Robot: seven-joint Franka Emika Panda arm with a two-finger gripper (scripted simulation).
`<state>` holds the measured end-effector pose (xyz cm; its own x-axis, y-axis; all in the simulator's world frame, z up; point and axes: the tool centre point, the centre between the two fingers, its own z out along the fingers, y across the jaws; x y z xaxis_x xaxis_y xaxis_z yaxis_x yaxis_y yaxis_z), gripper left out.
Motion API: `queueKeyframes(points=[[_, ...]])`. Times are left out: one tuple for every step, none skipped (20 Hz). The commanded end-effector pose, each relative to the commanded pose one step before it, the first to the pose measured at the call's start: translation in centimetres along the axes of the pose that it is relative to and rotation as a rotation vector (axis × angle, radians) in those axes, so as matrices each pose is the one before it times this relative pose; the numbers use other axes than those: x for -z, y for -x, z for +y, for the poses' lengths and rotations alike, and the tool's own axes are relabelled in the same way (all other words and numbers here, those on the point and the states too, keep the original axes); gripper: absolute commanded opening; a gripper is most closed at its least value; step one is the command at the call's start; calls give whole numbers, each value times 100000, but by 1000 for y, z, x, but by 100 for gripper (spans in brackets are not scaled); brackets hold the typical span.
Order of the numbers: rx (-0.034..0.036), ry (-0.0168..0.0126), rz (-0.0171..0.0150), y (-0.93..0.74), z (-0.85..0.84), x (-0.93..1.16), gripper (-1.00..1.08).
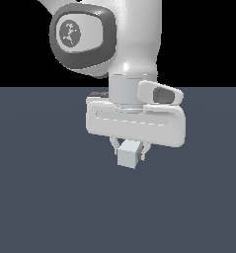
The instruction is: Insert the peg into the horizontal hole in a box.
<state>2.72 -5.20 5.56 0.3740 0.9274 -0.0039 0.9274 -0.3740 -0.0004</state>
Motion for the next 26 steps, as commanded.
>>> queueKeyframes(points=[[7472,220,48,-3548,476,693,-100],[2976,7,14,-1400,189,224,-100],[2992,6,16,-1407,189,224,-100],[3008,5,18,-1414,190,225,-100],[3027,4,20,-1422,191,225,-100],[3044,3,21,-1430,190,225,-100],[2954,2,22,-1387,184,217,-100],[2821,1,22,-1323,176,206,-100],[2686,0,22,-1259,168,196,-100],[2546,0,22,-1194,160,185,-100],[2414,-1,22,-1131,152,174,-100],[2287,-2,21,-1070,142,163,-100],[2154,-4,21,-1007,133,152,-100],[2021,-5,20,-944,124,142,-100],[1885,-5,19,-880,115,131,-100],[1735,-5,18,-809,106,120,-100],[1579,-5,17,-737,97,109,-100],[1418,-5,15,-661,87,98,-100],[1256,-5,14,-585,77,86,-100],[1094,-5,12,-509,66,74,-100],[929,-5,11,-431,55,62,-100],[767,-5,9,-356,42,49,-100],[602,-6,8,-278,30,37,-100],[437,-6,6,-200,18,24,-100],[272,-7,5,-122,4,12,-100],[97,-5,3,-43,-5,1,-100]])
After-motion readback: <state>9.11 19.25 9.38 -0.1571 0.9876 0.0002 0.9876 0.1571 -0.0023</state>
